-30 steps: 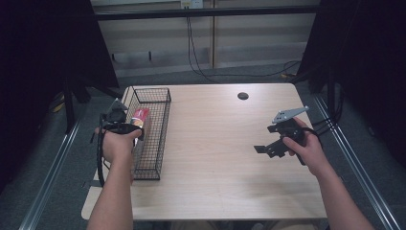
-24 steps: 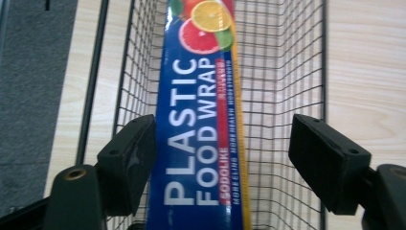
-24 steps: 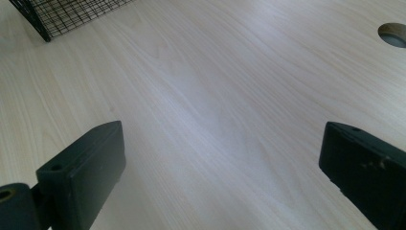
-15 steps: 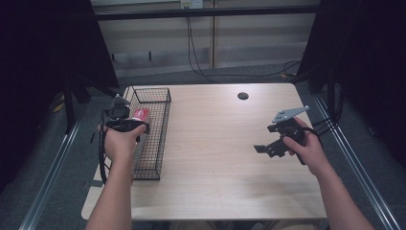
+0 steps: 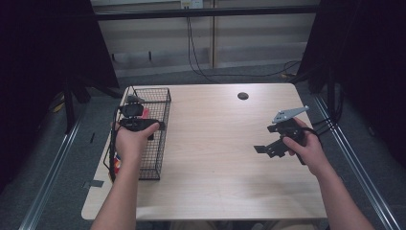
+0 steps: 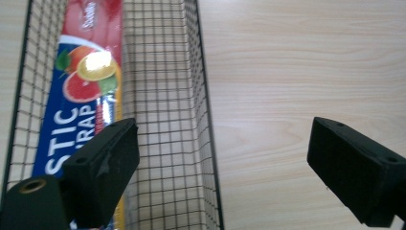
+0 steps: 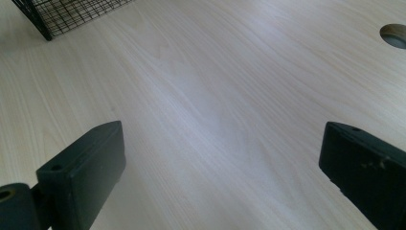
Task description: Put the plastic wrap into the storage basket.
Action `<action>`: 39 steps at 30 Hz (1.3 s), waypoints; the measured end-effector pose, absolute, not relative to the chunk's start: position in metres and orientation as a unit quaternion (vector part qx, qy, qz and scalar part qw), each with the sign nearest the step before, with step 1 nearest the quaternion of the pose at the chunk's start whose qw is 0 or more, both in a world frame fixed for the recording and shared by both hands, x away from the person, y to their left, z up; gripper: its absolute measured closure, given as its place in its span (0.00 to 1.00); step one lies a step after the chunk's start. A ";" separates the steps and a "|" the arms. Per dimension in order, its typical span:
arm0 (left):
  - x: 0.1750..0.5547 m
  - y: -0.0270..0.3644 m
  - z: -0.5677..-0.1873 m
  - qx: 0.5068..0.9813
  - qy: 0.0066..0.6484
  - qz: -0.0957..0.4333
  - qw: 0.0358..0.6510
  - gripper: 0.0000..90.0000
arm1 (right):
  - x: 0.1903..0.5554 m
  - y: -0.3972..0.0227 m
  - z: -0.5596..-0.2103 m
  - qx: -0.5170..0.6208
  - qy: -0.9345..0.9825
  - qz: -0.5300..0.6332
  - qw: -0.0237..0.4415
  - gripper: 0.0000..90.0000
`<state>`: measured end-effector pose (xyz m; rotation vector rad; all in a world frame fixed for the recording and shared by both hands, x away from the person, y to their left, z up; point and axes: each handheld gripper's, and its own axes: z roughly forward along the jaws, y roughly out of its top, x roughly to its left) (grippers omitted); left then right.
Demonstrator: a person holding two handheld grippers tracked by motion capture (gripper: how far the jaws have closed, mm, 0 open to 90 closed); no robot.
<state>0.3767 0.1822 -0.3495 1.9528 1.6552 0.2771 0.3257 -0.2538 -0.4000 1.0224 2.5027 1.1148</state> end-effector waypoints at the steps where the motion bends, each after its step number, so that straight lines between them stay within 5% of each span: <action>1: 0.376 0.180 -0.349 0.728 0.615 0.106 0.283 0.12 | 0.326 -0.253 -0.400 0.348 0.850 0.381 0.109 0.02; 39: 0.359 0.123 -0.352 0.769 0.533 0.097 0.339 0.10 | 0.327 -0.251 -0.402 0.346 0.853 0.377 0.101 0.02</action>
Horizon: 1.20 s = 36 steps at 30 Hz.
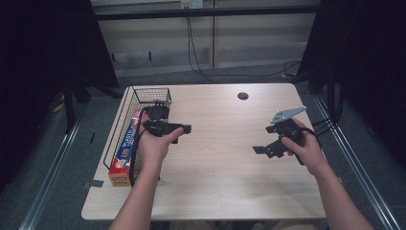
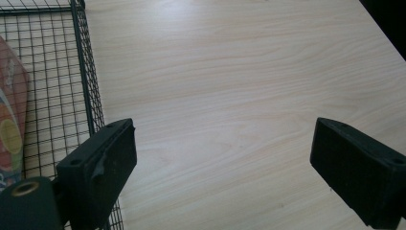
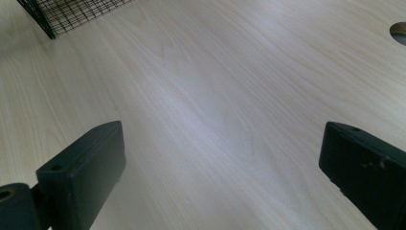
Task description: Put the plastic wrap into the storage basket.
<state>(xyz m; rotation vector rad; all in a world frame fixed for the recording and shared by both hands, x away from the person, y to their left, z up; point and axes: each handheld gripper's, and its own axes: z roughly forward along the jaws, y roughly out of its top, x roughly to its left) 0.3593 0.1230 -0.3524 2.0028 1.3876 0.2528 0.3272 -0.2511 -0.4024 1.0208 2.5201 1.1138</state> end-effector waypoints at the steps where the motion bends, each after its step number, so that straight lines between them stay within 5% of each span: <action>1: 0.359 0.122 -0.353 0.770 0.531 0.099 0.339 0.10 | 0.327 -0.251 -0.402 0.345 0.853 0.377 0.102 0.02; 36: 0.340 0.085 -0.393 0.787 0.503 0.074 0.349 0.12 | 0.329 -0.251 -0.405 0.346 0.853 0.377 0.101 0.02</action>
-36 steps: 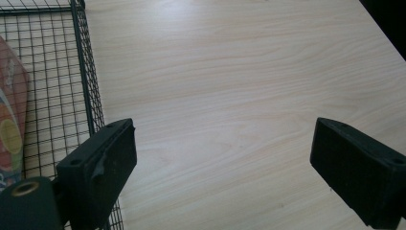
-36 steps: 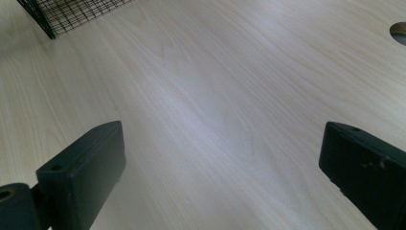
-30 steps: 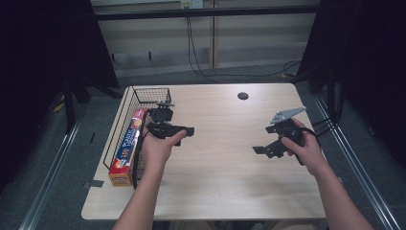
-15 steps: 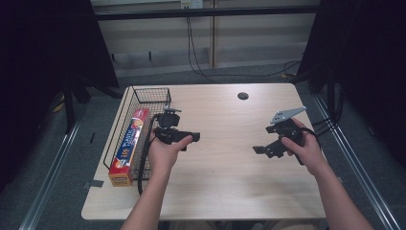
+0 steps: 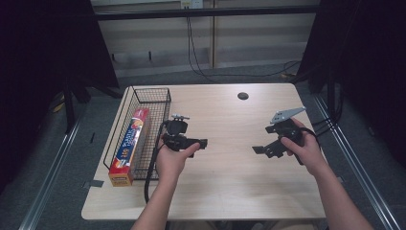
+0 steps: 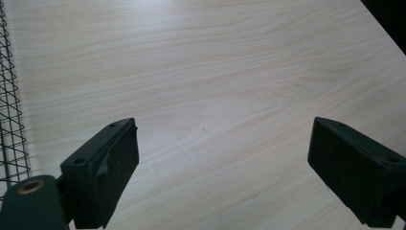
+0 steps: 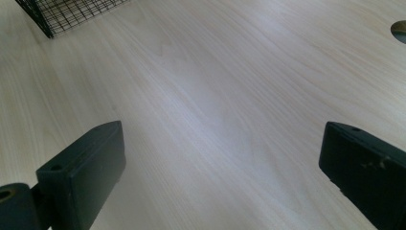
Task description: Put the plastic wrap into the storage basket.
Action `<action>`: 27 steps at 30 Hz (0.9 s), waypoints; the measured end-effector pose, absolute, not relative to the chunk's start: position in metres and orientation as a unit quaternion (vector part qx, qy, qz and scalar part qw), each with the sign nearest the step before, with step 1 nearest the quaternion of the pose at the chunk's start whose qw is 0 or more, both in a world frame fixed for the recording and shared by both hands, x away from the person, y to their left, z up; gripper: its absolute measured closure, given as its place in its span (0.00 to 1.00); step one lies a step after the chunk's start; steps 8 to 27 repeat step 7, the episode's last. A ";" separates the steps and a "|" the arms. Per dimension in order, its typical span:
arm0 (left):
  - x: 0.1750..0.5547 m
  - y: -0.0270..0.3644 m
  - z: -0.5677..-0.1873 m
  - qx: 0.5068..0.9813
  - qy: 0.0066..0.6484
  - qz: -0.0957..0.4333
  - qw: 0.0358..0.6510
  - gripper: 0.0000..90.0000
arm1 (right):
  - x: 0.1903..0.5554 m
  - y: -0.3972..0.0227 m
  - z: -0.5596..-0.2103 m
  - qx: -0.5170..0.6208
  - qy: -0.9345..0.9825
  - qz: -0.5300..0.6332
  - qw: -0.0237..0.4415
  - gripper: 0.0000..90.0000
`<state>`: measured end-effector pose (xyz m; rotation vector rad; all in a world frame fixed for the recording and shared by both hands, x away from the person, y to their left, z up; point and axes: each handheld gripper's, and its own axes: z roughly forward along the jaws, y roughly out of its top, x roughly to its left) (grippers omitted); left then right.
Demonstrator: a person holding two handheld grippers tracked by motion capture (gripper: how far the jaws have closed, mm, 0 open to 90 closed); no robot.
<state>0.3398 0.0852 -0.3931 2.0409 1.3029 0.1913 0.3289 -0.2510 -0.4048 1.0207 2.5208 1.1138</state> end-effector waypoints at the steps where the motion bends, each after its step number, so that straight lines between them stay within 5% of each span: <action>1: 0.339 0.084 -0.394 0.788 0.502 0.072 0.350 0.12 | 0.329 -0.251 -0.405 0.345 0.853 0.377 0.102 0.02; 27: 0.336 0.079 -0.403 0.794 0.491 0.069 0.353 0.11 | 0.329 -0.252 -0.406 0.349 0.853 0.375 0.106 0.02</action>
